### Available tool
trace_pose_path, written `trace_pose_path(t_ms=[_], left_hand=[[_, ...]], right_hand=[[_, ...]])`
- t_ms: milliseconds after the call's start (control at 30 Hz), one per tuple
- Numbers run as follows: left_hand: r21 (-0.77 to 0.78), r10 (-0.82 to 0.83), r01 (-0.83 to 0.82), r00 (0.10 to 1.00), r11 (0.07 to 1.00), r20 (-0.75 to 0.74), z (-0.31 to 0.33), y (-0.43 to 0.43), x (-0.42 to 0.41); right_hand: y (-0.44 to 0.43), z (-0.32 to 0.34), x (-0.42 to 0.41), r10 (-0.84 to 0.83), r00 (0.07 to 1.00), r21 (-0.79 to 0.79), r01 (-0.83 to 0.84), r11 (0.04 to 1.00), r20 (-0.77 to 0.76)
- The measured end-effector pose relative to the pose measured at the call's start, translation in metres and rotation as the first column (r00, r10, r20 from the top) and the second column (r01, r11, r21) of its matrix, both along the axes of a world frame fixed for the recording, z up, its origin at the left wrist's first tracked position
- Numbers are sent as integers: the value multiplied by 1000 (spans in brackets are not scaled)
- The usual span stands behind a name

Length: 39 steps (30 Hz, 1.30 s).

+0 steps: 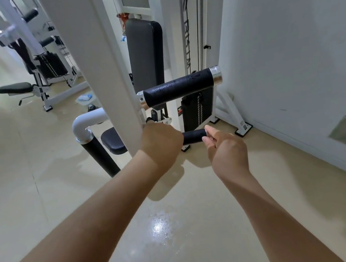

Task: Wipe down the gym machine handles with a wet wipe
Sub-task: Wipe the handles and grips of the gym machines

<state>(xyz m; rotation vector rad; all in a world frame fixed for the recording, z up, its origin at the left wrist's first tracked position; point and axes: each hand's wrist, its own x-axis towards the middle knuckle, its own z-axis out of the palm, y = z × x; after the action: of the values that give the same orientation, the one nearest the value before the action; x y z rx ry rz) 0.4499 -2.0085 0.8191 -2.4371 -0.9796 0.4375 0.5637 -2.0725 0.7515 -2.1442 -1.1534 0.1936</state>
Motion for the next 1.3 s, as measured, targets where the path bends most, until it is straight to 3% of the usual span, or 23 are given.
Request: trace_pose_path(t_ms=[67,133,233,367,500,633,767,900,1000,1033,1100,1133,1200,1300], left_hand=[[100,-69,61,994,993,81,-20,-1,-15],[300,-191,145,973,943,129,-49,-2,-35],[399,-242,178,964,899,115,-77,2,-51],[284,-209,170,971,944,112,-51,11,-26],[174,-160,162,987,971,-23,-25,24,-5],[211,-165,147,984,966,70,-38,13,-25],[354,-305,247,945,902,118,-57,15,-43],[261,-327,280,932,924,156,-58,-6,-58],[29,-125,122,932,992,339,-58,-13,-73],[9,-91,96,905,995,416,-57,-12,-75],[-22,-67,94,831,995,553,-55,-10,-76],[-38,-68,113,801,993,595,-54,-10,-76],[-55,-83,154,764,987,640,-54,-9,-76],[-90,-81,173,780,981,620,-51,-9,-79]], right_hand=[[5,-2,3,-6,1000,2,6,1000,-16],[9,-4,5,-18,999,1,18,1000,-32],[14,-6,5,-31,998,-2,31,1000,-55],[16,-5,5,-47,997,6,48,999,-59],[19,-5,6,-71,987,23,75,997,-147],[23,-5,7,-91,974,43,102,994,-207],[18,-10,6,-90,964,56,107,993,-250],[14,-6,4,-60,916,155,132,979,-396],[-4,0,-8,-142,835,218,298,929,-532],[-13,-1,-18,-115,754,211,321,923,-646],[-27,0,-50,65,432,167,202,965,-900],[-29,1,-66,134,278,172,116,978,-951],[-18,-5,-88,199,194,208,24,978,-961],[6,-13,-104,158,200,201,221,954,-967]])
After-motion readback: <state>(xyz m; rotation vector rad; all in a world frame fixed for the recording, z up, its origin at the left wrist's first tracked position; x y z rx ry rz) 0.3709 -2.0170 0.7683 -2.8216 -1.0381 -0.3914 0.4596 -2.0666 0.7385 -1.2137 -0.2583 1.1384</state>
